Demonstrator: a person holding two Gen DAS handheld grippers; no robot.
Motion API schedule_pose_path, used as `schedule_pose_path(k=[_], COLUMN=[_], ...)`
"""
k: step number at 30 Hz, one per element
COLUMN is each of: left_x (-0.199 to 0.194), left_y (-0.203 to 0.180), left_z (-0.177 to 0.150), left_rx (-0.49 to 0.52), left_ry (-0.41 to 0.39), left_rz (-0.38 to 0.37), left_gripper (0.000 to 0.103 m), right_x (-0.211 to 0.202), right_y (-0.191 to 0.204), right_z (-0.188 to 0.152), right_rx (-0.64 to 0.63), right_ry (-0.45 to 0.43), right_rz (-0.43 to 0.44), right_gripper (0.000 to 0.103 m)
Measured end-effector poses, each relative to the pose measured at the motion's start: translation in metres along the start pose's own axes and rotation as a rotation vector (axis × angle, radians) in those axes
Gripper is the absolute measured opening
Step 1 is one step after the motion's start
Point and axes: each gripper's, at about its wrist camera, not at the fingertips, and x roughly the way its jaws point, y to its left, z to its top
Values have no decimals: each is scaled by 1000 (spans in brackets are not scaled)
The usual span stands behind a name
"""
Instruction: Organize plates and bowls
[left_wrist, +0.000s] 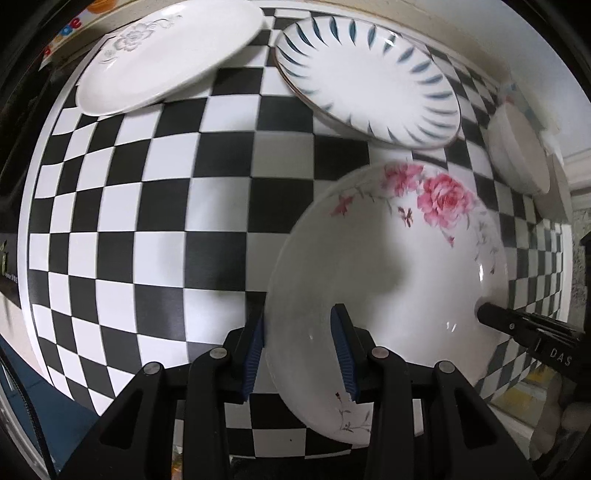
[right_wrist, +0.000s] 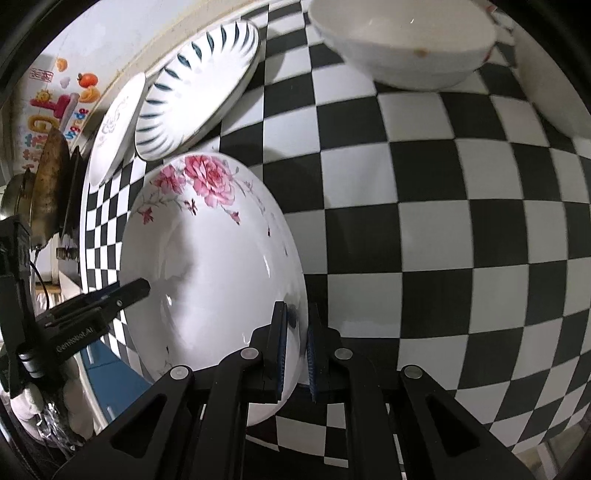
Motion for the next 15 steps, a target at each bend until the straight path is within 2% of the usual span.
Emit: schedule_pose_path(k=[3, 6, 9, 10, 11, 12, 15], left_x=[-27, -64, -80, -78, -75, -71, -56], left_y=[13, 45, 85, 95, 109, 123, 157], left_z=[0, 8, 29, 40, 50, 58, 80], left_rx=[-49, -166, -287, -310, -348, -375, -450], left_ry=[-59, -148, -183, -187, -186, -186, -166], left_rz=[1, -21, -66, -71, -70, -69, -66], left_gripper=[34, 34, 39, 39, 39, 38, 38], right_x=[-21, -59, -90, -92, -91, -85, -58], right_y=[-5, 7, 55, 71, 91, 116, 168], right_z=[12, 32, 69, 80, 96, 117, 168], right_rx=[26, 12, -96, -136, -184, -241, -349], right_ry=[14, -46, -97, -99, -99, -101, -116], right_rz=[0, 38, 109, 125, 150, 173, 144], right_gripper=[13, 17, 37, 48, 53, 53, 53])
